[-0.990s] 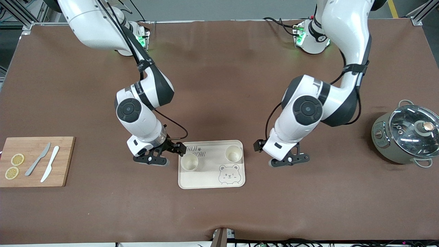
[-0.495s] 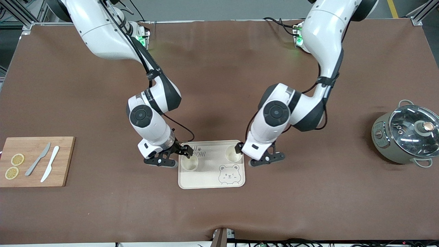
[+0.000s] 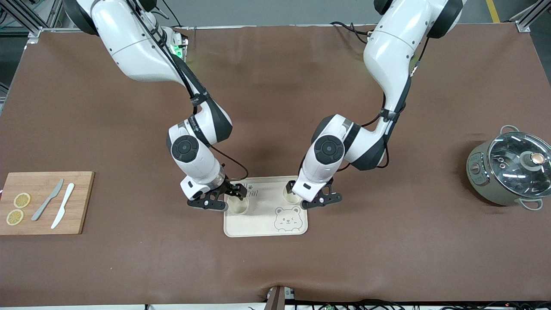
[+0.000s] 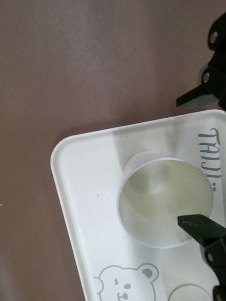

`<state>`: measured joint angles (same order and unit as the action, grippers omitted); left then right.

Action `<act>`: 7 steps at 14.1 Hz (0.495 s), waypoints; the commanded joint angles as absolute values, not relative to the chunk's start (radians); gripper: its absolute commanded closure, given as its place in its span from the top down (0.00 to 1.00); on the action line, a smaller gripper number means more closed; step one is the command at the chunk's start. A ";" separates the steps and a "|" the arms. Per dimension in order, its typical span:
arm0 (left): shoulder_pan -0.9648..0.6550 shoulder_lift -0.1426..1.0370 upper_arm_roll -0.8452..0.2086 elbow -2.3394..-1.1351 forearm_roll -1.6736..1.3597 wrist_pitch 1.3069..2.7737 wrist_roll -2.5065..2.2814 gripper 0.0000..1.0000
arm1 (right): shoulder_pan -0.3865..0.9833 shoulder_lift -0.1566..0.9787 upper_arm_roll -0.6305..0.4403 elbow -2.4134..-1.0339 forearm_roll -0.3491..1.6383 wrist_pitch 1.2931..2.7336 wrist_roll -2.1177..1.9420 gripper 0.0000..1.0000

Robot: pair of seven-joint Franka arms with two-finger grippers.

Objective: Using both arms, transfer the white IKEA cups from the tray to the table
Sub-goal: 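Lower both open grippers around the two white cups on the tray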

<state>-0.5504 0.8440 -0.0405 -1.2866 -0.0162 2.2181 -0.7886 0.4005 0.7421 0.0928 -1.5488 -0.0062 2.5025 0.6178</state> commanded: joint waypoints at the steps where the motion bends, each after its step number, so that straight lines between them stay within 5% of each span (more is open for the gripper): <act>1: -0.566 0.862 -0.035 -1.278 0.002 2.243 -0.807 1.00 | 0.414 0.784 0.081 -1.519 -0.017 2.536 0.638 1.00; 6: -0.580 0.881 -0.034 -1.279 0.011 2.255 -0.810 1.00 | 0.414 0.795 0.080 -1.519 -0.024 2.549 0.638 1.00; 7: -0.580 0.882 -0.035 -1.279 0.047 2.255 -0.807 0.94 | 0.414 0.795 0.080 -1.519 -0.026 2.549 0.638 1.00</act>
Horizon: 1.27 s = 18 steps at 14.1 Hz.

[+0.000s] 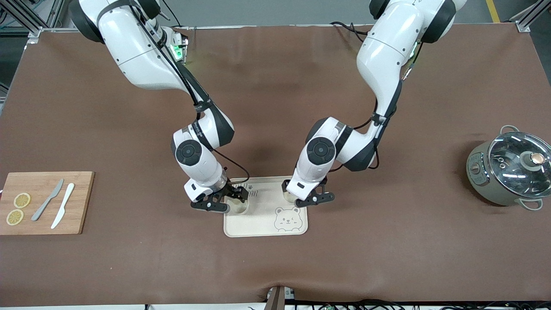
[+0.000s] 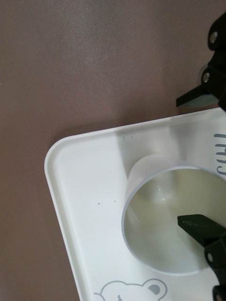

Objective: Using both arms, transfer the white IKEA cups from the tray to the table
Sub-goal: 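Close both grippers on the white cups, then carry the cups off the tray outward with both grippers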

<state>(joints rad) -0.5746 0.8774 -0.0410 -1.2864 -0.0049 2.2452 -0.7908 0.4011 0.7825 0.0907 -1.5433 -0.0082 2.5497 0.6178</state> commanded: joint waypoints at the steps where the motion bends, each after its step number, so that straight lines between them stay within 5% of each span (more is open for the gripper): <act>1: -0.580 0.882 -0.035 -1.282 0.089 2.253 -0.808 0.91 | 0.414 0.796 0.080 -1.519 -0.026 2.549 0.638 1.00; 3: -0.580 0.882 -0.035 -1.292 0.110 2.253 -0.804 0.69 | 0.413 0.796 0.080 -1.519 -0.026 2.549 0.637 1.00; 6: -0.580 0.882 -0.037 -1.290 0.098 2.253 -0.818 0.26 | 0.413 0.796 0.081 -1.517 -0.025 2.546 0.632 0.60; 9: -0.580 0.881 -0.040 -1.287 0.074 2.253 -0.843 0.00 | 0.413 0.796 0.080 -1.513 -0.025 2.543 0.632 0.28; 12: -0.580 0.879 -0.040 -1.281 0.020 2.253 -0.868 0.00 | 0.411 0.798 0.081 -1.513 -0.025 2.543 0.632 0.00; 18: -0.565 0.841 -0.045 -1.249 -0.008 2.172 -0.868 0.00 | 0.413 0.795 0.081 -1.511 -0.023 2.542 0.634 0.00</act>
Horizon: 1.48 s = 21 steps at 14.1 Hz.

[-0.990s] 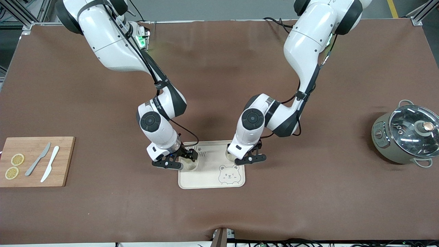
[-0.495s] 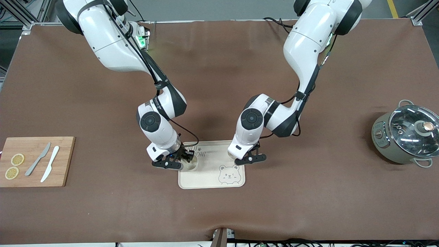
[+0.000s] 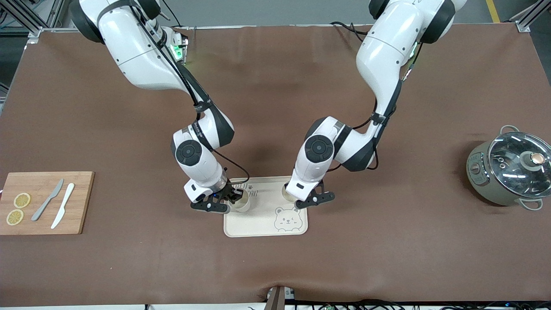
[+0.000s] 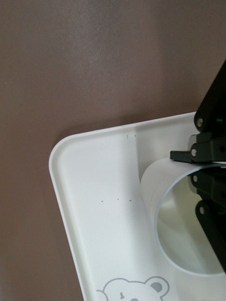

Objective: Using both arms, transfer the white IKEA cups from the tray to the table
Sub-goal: 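Carry the cups off the tray outward with both grippers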

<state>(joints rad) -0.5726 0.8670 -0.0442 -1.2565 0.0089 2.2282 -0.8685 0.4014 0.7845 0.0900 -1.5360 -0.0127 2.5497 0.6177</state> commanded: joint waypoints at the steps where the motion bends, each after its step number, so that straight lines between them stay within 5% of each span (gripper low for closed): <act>1: -0.558 0.835 -0.041 -1.235 -0.006 2.142 -0.845 0.00 | 0.405 0.790 0.083 -1.506 -0.018 2.539 0.632 0.00; 12: -0.365 0.670 -0.031 -1.253 0.011 1.915 -0.503 0.00 | 0.172 0.690 0.094 -1.419 0.005 2.183 0.142 0.00; 21: -0.154 0.637 -0.031 -1.270 0.032 1.822 -0.149 0.00 | -0.098 0.635 0.092 -1.525 0.104 2.178 -0.412 0.00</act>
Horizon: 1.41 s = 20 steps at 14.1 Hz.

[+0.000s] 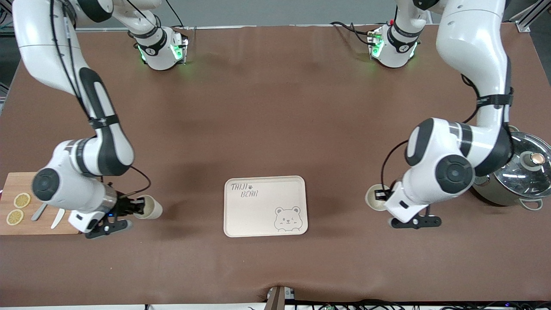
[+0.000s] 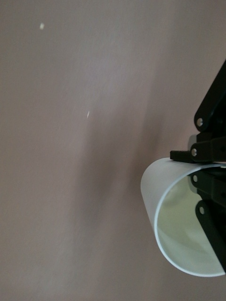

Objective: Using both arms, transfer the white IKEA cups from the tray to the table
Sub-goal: 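Carry the cups off the tray outward with both grippers, then lower the cups onto the table and open both grippers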

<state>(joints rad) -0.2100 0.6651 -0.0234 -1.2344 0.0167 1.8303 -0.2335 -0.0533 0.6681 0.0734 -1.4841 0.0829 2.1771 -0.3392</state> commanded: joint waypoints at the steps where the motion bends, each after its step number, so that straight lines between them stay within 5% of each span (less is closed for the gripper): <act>1: -0.126 0.641 -0.031 -1.270 0.032 1.824 -0.103 0.00 | -0.106 0.637 0.091 -1.525 0.104 2.183 -0.426 0.00; 11: -0.003 0.730 -0.034 -1.365 0.109 2.081 0.049 0.00 | -0.114 0.727 0.089 -1.522 0.103 2.315 -0.451 0.00; 20: 0.008 0.790 -0.035 -1.362 0.080 2.105 0.044 0.00 | -0.107 0.762 0.089 -1.517 0.104 2.362 -0.446 0.00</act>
<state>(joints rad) -0.0020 0.7876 -0.0253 -1.3529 0.0916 2.0847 0.0405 -0.1049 0.7607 0.0829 -1.5198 0.0919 2.3554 -0.4345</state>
